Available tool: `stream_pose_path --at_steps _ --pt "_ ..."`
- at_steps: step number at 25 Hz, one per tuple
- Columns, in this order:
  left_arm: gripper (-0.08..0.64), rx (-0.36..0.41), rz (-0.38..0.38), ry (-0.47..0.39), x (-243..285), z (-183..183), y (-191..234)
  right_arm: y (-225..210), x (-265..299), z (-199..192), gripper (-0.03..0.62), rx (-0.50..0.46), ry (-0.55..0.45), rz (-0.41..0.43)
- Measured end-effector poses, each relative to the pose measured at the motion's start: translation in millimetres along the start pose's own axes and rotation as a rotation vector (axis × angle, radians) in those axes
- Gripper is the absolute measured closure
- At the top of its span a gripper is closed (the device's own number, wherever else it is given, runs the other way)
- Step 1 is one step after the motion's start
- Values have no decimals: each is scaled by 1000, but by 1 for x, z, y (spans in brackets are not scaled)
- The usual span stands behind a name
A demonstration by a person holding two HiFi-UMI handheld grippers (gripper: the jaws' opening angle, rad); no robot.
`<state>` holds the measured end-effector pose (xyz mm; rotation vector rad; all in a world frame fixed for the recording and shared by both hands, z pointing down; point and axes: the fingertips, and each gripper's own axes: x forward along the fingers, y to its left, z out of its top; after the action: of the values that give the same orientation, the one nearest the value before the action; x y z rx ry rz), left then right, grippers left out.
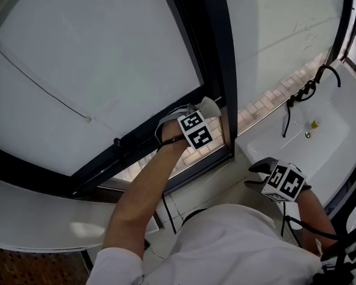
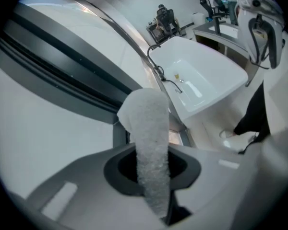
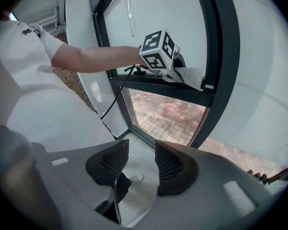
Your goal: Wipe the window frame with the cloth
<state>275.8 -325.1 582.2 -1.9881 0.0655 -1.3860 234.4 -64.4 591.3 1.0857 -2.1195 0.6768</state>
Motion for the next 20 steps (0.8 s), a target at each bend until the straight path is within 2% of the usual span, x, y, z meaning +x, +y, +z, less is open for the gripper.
stream_pose_path --at_steps 9,20 --pt "471 12 -10 -102 -19 44 -19 1 1 -1 419 -2 8 12" --pt "472 135 59 -55 -10 80 8 1 -1 -4 419 39 -18 1"
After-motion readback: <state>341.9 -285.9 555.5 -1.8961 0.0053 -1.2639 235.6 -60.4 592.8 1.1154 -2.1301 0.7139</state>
